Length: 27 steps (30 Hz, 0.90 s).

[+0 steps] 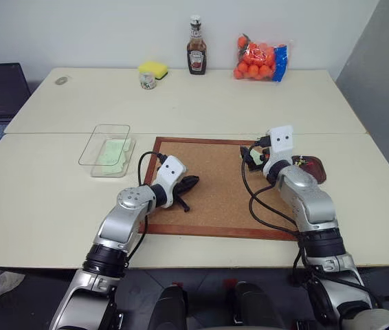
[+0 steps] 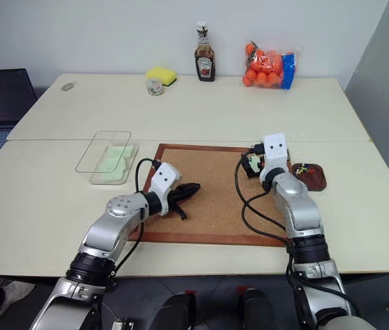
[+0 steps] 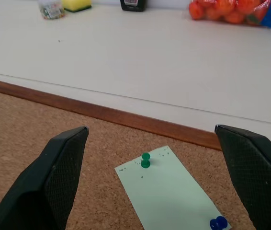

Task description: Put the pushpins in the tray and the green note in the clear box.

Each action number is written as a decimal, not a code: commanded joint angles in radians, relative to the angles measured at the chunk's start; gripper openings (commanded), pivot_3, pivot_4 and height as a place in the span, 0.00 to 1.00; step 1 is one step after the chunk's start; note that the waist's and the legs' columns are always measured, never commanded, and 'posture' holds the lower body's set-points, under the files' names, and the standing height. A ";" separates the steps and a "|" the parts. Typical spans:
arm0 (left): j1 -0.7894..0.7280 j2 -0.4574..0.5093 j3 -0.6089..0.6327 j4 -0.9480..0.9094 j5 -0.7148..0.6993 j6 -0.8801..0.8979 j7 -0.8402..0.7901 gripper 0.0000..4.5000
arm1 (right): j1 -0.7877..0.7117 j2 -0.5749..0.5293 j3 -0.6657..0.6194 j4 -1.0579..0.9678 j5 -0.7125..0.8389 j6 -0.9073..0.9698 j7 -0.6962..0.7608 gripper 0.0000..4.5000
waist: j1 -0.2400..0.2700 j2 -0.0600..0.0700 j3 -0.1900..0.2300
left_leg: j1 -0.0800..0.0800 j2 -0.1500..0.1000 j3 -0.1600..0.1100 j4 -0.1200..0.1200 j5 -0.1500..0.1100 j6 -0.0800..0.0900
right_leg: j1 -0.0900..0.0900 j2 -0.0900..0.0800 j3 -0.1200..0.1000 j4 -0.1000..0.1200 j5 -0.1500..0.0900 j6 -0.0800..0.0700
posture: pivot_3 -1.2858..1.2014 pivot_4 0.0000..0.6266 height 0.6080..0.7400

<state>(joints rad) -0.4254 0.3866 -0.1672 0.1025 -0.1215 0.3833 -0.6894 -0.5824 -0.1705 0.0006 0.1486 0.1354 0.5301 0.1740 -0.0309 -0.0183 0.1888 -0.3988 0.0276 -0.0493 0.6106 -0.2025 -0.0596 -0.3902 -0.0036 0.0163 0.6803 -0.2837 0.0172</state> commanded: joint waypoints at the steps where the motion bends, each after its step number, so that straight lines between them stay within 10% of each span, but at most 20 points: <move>1: 0.019 -0.003 -0.035 -0.008 0.018 0.014 -0.012 0.01 | -0.072 0.007 -0.004 0.094 -0.013 -0.050 0.008 1.00 | 0.000 0.000 0.000 | 0.000 0.000 0.000 0.000 0.000 0.000 | 0.000 0.000 0.000 0.000 0.000 0.000 | 0.52 0.24 1.00; 12: 0.048 0.000 -0.040 -0.041 0.028 0.019 -0.010 0.01 | -0.169 0.019 -0.007 0.294 -0.033 -0.136 0.014 1.00 | -0.001 0.000 0.000 | 0.000 0.000 0.001 0.000 0.000 0.000 | 0.000 0.000 0.001 0.000 0.000 0.000 | 0.52 0.24 1.00; 27: 0.054 0.004 -0.033 -0.041 0.050 0.013 -0.001 0.00 | -0.132 0.030 0.031 0.288 -0.065 -0.143 0.020 0.31 | -0.001 0.000 0.000 | 0.000 0.000 0.000 0.000 0.000 0.000 | 0.000 0.000 0.000 0.000 0.000 0.000 | 0.52 0.24 1.00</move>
<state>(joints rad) -0.3901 0.3879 -0.1715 0.0498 -0.0876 0.3851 -0.6863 -0.7185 -0.1434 0.0260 0.4747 0.0783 0.3981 0.1850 -0.0319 -0.0182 0.1888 -0.3985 0.0278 -0.0489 0.6107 -0.2025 -0.0596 -0.3902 -0.0037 0.0168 0.6806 -0.2836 0.0170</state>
